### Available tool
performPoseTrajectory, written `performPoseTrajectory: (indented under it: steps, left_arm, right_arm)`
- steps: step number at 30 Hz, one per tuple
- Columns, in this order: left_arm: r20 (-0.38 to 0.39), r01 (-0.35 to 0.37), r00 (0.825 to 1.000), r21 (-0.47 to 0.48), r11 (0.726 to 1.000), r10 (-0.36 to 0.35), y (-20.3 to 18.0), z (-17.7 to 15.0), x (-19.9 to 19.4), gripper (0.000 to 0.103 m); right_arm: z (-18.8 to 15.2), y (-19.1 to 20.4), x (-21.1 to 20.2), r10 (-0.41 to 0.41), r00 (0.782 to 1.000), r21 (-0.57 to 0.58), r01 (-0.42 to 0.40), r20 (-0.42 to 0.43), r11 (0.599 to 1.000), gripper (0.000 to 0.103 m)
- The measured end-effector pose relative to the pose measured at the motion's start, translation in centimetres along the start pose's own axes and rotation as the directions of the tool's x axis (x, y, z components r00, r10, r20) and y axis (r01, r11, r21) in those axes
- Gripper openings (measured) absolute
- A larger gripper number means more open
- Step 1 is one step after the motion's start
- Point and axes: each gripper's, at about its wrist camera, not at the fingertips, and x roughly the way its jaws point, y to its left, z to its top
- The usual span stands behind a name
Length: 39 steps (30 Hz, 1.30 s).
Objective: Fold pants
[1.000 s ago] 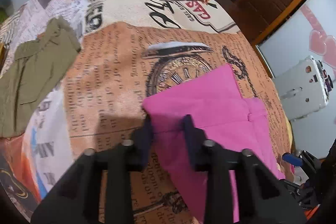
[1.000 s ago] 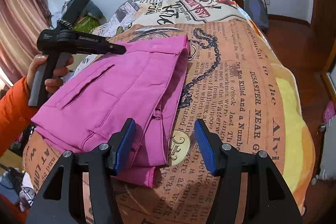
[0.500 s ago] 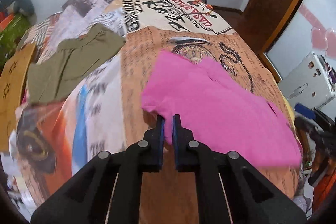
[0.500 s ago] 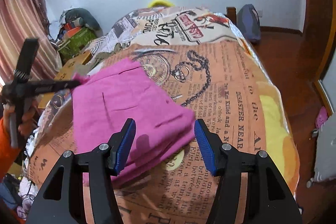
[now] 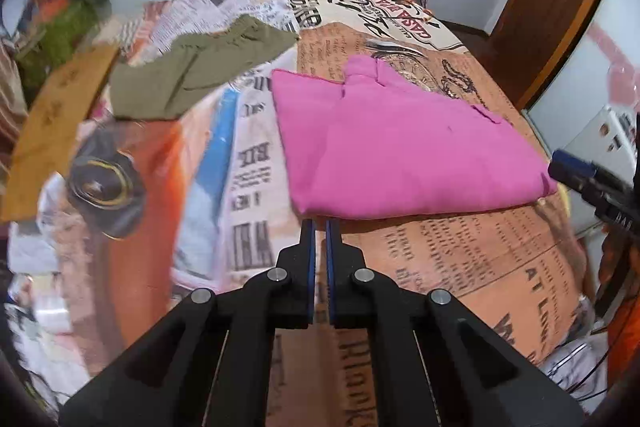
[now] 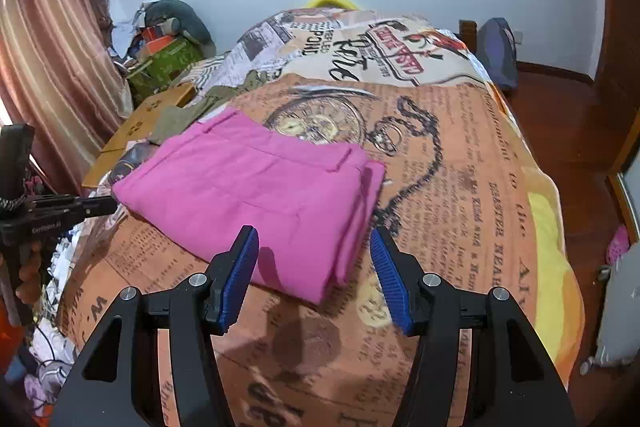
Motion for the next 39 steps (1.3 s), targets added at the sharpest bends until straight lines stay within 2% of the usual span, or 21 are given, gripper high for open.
performPoseTrajectory:
  steps: [4, 6, 8, 10, 11, 14, 17, 20, 22, 28, 32, 34, 36, 38, 39]
  left_arm:
    - [0.050, -0.013, 0.999, 0.026, 1.000, 0.012, 0.2, 1.7, -1.4, 0.005]
    - [0.076, -0.018, 0.997, 0.045, 0.999, 0.015, 0.0, 3.1, -1.8, 0.011]
    - [0.088, -0.006, 0.996, 0.059, 0.998, 0.001, -0.3, 5.0, -1.4, 0.032]
    - [0.098, 0.008, 0.995, 0.073, 0.997, -0.015, -0.7, 6.5, -0.5, 0.046]
    - [0.099, 0.015, 0.995, 0.082, 0.996, -0.023, -1.0, 7.0, 0.0, 0.048]
    - [0.058, 0.048, 0.997, 0.108, 0.993, -0.055, -2.1, 8.8, 2.7, 0.048]
    - [-0.001, 0.089, 0.996, 0.094, 0.992, -0.090, -2.6, 10.1, 5.6, 0.048]
    - [-0.034, 0.091, 0.996, 0.095, 0.991, -0.088, -2.8, 10.5, 7.8, 0.048]
    - [-0.051, 0.092, 0.995, 0.092, 0.991, -0.088, -2.7, 10.3, 8.9, 0.048]
    - [-0.036, 0.110, 0.994, 0.081, 0.991, -0.107, -2.2, 9.2, 9.6, 0.049]
    - [-0.029, 0.112, 0.994, 0.076, 0.991, -0.110, -1.8, 8.8, 9.7, 0.049]
    - [-0.019, 0.105, 0.994, 0.076, 0.992, -0.104, -1.6, 8.7, 9.5, 0.049]
    - [-0.003, 0.095, 0.995, 0.074, 0.993, -0.095, -1.5, 8.7, 9.3, 0.045]
    - [0.011, 0.095, 0.995, 0.088, 0.992, -0.096, -1.8, 8.7, 8.9, 0.028]
    - [0.024, 0.083, 0.996, 0.101, 0.991, -0.086, -2.0, 8.6, 8.6, 0.025]
  right_arm:
    - [1.2, -0.3, 1.0, -0.002, 1.000, -0.006, 0.002, 0.006, 1.000, 0.054]
    - [1.7, -0.5, 1.5, -0.001, 1.000, -0.009, 0.001, 0.006, 1.000, 0.054]
    - [2.4, -1.0, 2.3, 0.009, 1.000, -0.003, -0.009, 0.000, 1.000, 0.054]
    - [3.0, -1.7, 3.3, 0.014, 1.000, 0.008, -0.014, -0.010, 1.000, 0.054]
    - [3.3, -2.1, 3.9, 0.015, 1.000, 0.014, -0.015, -0.020, 1.000, 0.054]
    - [3.8, -2.9, 5.7, 0.028, 0.998, 0.025, -0.026, -0.058, 0.999, 0.049]
    - [3.7, -3.6, 7.5, 0.047, 0.993, 0.038, -0.043, -0.110, 0.998, 0.044]
    - [3.3, -4.4, 8.6, 0.103, 0.985, 0.078, -0.093, -0.136, 0.993, 0.035]
    - [3.3, -4.2, 8.4, 0.111, 0.986, 0.075, -0.102, -0.121, 0.992, 0.024]
    - [4.3, -2.5, 7.0, 0.066, 0.996, -0.035, -0.068, -0.054, 0.997, 0.011]
    - [6.0, -1.7, 5.9, 0.056, 0.998, -0.091, -0.054, 0.016, 0.994, 0.010]
    - [6.7, -1.7, 6.6, 0.049, 0.999, -0.097, -0.047, 0.015, 0.994, 0.010]
    - [6.8, -2.0, 8.1, 0.042, 0.999, -0.096, -0.043, -0.012, 0.994, 0.010]
    - [6.4, -2.2, 9.7, 0.032, 0.998, -0.094, -0.038, -0.063, 0.995, 0.010]
    - [6.0, -2.2, 10.7, 0.027, 0.995, -0.098, -0.036, -0.094, 0.995, 0.010]
